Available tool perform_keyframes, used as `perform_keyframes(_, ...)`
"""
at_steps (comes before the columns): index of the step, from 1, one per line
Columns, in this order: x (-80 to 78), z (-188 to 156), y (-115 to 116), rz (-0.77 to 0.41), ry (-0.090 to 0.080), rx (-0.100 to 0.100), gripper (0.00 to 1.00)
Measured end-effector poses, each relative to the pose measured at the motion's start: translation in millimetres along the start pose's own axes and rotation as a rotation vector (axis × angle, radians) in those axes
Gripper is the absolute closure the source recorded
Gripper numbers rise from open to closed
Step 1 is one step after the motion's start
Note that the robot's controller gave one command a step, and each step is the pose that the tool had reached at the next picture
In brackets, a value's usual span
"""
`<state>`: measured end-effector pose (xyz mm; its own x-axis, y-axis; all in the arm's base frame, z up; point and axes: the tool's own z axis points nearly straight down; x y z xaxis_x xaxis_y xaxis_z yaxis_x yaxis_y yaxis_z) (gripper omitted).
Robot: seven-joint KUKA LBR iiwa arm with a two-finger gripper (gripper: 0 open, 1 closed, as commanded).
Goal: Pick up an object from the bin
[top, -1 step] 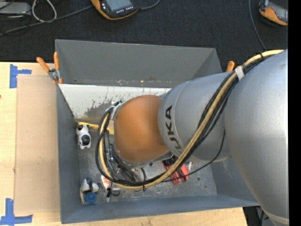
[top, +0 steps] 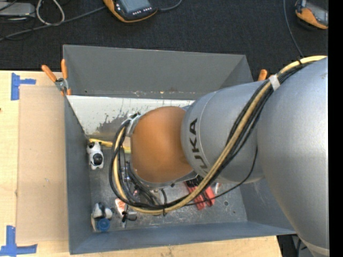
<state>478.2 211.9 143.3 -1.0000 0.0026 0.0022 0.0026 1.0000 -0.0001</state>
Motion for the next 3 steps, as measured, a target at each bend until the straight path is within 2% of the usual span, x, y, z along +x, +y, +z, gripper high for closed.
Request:
perform_keyframes(1,-35.9,77.9,-59.7,-0.011,0.006,0.004,0.0)
perform_keyframes(2,-29.1,73.9,-55.5,0.059,-0.004,-0.005,0.0)
perform_keyframes(3,-31.1,74.1,-55.6,0.036,-0.002,-0.003,0.0)
